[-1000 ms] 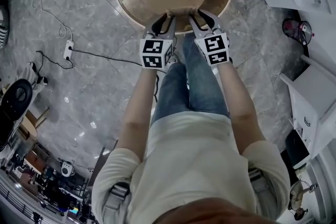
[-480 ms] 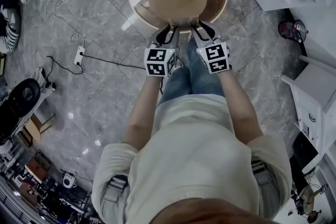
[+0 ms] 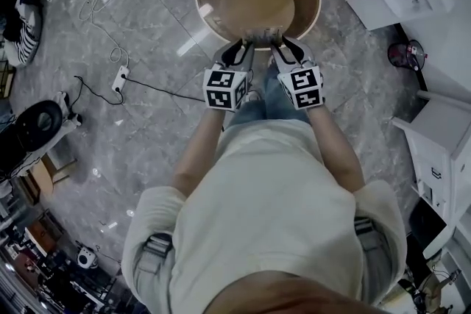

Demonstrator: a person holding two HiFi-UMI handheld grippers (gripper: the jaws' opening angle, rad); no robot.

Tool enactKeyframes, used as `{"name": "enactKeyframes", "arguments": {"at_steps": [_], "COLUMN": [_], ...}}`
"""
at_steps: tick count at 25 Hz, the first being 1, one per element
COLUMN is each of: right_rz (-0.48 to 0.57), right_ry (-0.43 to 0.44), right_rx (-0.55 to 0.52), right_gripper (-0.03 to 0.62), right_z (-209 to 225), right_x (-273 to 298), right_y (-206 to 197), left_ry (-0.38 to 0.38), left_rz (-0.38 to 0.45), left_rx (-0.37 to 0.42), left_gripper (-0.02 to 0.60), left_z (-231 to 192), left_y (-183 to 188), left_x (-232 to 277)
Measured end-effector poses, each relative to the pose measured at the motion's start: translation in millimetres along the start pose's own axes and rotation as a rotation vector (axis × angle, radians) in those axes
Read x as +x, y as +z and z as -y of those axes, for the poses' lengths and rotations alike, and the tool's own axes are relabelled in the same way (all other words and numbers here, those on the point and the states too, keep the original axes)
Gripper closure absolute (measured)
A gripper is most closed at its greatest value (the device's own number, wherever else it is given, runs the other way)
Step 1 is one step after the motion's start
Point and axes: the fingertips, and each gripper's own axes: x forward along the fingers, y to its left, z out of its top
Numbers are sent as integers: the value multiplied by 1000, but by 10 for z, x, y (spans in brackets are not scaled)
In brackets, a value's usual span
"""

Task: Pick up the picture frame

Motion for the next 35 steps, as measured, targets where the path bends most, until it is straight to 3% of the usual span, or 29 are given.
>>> {"name": "enactKeyframes", "arguments": {"at_steps": [16,35], "right_rz": [84,103], "right_ry": [24,29], "right_rx": [-27,-67], "right_gripper": [502,510], "right_z": [-333,-384], "right_x": [-408,-430], "right_y": [410,432], "left_ry": [13,17], "left_rz": [80,88], "left_rx": [6,-2], "left_gripper": [479,479], "left_z": [90,83], "left_y": [345,308], "left_x": [-544,-617]}}
